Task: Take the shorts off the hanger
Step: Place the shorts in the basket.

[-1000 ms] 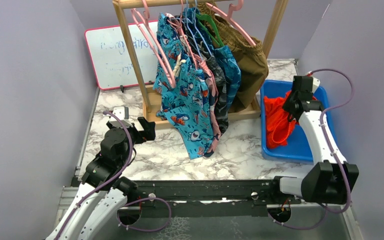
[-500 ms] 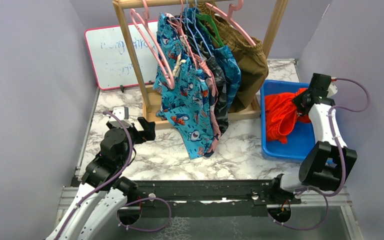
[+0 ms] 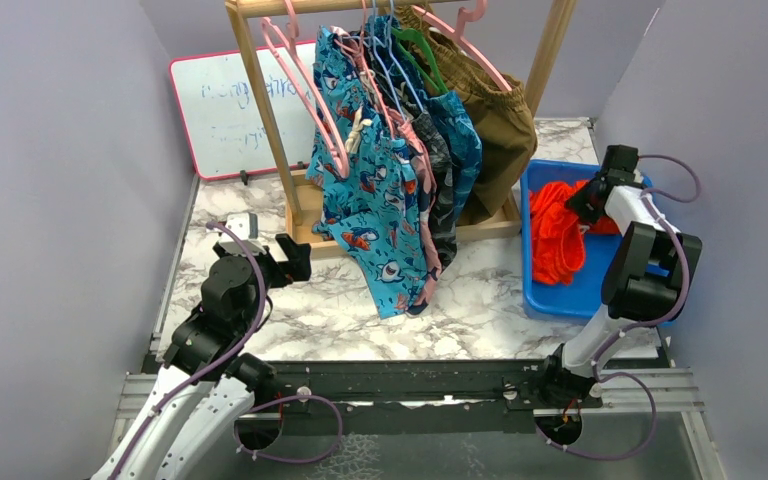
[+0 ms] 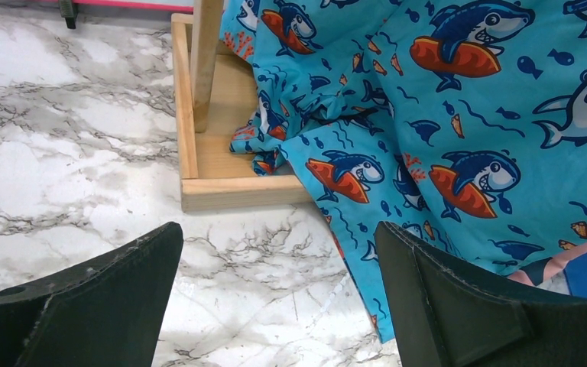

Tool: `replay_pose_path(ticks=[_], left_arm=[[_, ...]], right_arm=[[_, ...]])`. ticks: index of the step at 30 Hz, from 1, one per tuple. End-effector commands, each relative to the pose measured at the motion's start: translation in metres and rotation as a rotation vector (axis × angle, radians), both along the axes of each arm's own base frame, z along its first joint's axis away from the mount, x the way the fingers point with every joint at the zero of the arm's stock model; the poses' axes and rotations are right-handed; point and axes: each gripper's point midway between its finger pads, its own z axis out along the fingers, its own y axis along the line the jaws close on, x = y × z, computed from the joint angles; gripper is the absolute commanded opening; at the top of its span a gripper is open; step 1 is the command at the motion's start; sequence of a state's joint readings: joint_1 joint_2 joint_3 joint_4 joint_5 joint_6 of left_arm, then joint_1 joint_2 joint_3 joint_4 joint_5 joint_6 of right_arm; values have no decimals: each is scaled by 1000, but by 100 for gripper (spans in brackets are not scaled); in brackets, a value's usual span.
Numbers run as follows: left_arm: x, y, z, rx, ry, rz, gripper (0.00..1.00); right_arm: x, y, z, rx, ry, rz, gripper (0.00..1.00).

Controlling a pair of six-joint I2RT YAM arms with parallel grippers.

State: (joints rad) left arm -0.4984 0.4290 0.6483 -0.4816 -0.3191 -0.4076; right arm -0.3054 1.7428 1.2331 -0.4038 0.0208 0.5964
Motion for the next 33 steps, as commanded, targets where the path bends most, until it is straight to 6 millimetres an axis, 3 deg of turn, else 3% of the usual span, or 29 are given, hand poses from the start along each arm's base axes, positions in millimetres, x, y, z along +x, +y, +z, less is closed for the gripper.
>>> replay_pose_path(ticks=[1,4,10,16,21,25,27,31,33], left_arm=[[0,-4,5,-10,-7,-20,99],[1,-5,4,-6,0,-26,99],[1,-5,4,-7,-1,-27,99],[0,-6,5,-11,-6,-35,99],[0,-7,5,-12,-6,-39,99],[-1,-6,7,-15,-16,-36,99],[-1,-6,8,-17,-19,-35,99],[-1,-8,7,-15,-13,-46,99],[-1,-7,8,-15,-16,-45,99]], right_arm=[[5,27,-6,-1,-5,175,38],[5,36,-5,-40,37,235,58],[-7,43,21,-120,63,324,74],[-23,32,64,-232,47,341,77],[-34,45,76,-187,9,366,76],[-31,48,58,-171,-18,355,60],[-23,48,39,-145,9,352,49],[-4,42,-4,-118,101,349,38],[-3,34,-27,-127,176,321,35]])
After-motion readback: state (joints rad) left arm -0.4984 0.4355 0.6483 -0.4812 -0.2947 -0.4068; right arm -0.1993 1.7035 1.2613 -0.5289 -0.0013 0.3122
